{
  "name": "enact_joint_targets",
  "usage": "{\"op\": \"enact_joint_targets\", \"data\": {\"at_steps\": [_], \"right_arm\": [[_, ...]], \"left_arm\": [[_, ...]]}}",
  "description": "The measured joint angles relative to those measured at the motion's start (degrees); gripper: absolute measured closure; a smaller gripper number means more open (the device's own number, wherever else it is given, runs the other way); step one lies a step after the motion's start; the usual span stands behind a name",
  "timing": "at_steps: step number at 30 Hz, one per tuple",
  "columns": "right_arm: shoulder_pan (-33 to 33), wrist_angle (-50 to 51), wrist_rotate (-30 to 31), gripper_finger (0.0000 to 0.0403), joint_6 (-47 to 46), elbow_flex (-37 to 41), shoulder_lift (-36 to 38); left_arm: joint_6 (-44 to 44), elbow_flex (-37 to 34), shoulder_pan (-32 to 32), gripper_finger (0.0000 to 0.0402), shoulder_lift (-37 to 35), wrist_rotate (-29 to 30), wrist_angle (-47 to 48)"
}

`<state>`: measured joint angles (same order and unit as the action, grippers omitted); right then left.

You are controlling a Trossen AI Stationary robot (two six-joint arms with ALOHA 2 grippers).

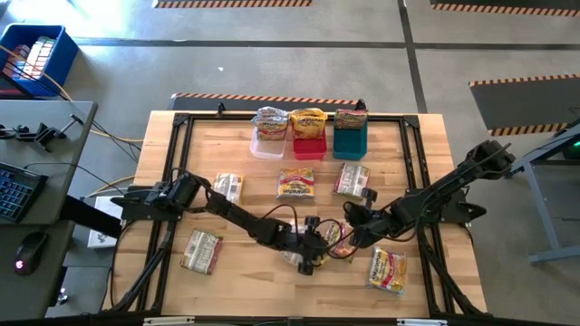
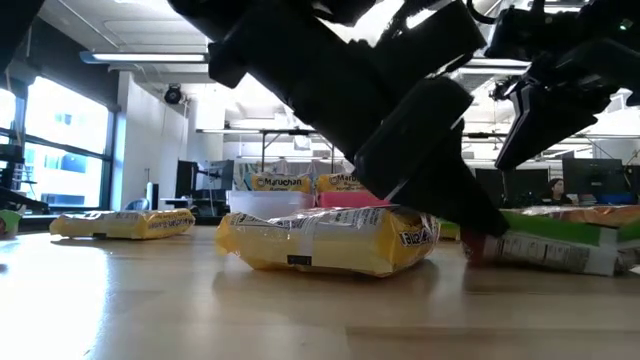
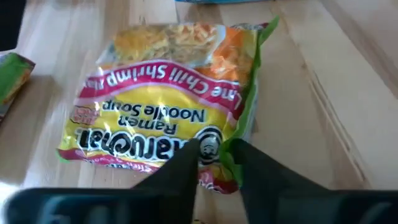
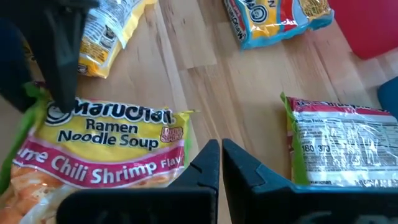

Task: Sort Maruchan noodles
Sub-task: Put the green noodle pack into the blue bin

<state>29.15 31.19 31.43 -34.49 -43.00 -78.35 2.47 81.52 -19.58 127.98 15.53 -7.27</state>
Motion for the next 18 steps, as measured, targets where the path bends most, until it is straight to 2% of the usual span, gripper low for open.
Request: {"op": "enact_joint_targets", "data": {"at_steps": [5, 11, 18], "right_arm": [[0.0, -0.1, -0.2, 0.0403, 3.2, 0.0, 0.0], [-0.7, -0.5, -1.4, 0.0403, 7.6, 0.4, 0.0], [-6.0, -15.1, -13.0, 0.0403, 16.9, 6.9, 0.0]], "left_arm": [[4.1, 0.0, 0.5, 0.0392, -0.3, -1.1, 2.4], [11.4, 0.0, 0.2, 0.0399, -2.4, 5.2, 10.6], [18.1, 0.0, -1.6, 0.0401, -3.3, 15.8, 17.8]]}}
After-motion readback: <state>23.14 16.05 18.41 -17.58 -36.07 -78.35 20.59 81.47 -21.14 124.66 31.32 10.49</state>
